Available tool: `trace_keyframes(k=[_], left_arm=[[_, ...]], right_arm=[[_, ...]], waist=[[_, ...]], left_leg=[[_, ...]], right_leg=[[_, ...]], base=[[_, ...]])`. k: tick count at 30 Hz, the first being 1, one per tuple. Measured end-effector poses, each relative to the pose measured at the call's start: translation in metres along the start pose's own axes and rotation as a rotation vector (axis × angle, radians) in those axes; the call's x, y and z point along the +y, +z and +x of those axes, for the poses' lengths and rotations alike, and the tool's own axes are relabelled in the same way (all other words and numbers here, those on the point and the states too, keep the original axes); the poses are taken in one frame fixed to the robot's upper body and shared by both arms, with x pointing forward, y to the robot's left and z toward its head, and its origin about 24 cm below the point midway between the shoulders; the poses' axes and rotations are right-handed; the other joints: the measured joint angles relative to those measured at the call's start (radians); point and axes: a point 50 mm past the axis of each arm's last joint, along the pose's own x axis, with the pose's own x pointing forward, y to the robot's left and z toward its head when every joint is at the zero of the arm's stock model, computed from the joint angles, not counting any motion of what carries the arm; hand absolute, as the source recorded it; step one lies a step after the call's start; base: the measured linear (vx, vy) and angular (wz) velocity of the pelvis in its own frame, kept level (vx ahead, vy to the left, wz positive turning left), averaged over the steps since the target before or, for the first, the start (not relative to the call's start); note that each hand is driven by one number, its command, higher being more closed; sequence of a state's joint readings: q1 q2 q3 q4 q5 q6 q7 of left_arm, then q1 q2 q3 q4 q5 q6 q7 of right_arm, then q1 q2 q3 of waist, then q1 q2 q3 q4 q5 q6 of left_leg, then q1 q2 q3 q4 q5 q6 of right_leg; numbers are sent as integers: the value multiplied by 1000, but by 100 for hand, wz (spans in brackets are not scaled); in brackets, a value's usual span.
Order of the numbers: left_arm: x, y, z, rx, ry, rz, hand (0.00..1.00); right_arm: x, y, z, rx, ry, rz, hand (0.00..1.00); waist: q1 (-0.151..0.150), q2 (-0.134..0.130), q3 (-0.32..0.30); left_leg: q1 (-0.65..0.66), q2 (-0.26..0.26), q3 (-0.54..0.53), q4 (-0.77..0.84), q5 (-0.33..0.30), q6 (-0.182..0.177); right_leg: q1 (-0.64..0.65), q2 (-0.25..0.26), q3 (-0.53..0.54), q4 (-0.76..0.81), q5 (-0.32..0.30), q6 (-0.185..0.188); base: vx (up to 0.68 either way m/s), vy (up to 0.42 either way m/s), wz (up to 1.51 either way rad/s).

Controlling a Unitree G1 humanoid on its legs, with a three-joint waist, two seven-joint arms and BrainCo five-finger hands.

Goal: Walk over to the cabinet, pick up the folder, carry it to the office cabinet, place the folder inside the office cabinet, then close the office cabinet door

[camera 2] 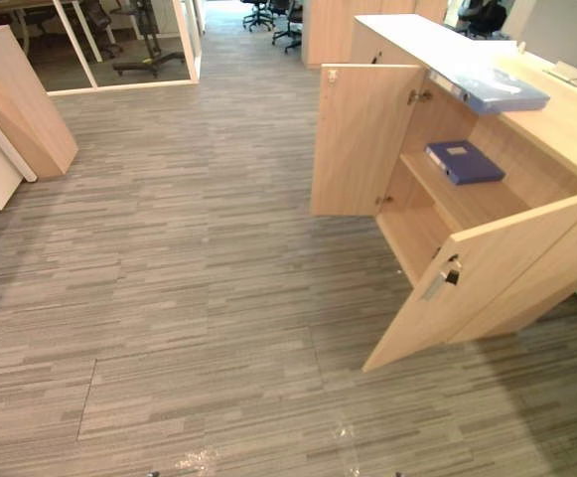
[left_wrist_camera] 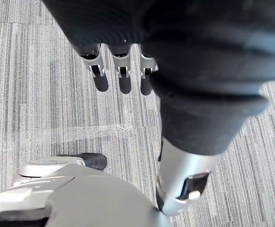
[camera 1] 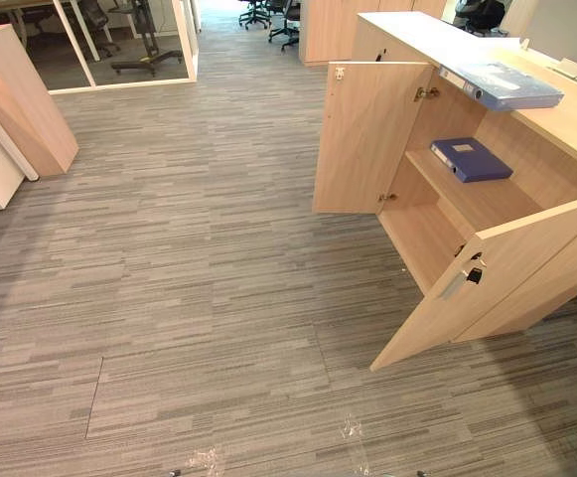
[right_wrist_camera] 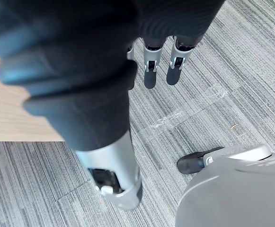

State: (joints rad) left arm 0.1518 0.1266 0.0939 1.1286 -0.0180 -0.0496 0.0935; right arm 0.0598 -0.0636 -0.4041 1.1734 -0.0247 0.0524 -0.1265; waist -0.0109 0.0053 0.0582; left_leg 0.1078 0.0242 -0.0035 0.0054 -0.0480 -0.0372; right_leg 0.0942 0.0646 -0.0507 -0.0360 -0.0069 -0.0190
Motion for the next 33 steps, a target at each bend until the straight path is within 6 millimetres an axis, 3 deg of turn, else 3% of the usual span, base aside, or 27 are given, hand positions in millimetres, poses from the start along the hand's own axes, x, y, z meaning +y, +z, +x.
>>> trace_keyframes(k=[33], left_arm=[[0, 2, 0, -15, 4, 47, 0]], right_arm=[[0, -1, 0, 2, -5, 5, 0]], waist=[[0, -5, 3]], left_leg=[[1, 0, 0, 0, 0, 0]], right_leg=[[1, 0, 0, 0, 0, 0]], base=[[0, 0, 0]])
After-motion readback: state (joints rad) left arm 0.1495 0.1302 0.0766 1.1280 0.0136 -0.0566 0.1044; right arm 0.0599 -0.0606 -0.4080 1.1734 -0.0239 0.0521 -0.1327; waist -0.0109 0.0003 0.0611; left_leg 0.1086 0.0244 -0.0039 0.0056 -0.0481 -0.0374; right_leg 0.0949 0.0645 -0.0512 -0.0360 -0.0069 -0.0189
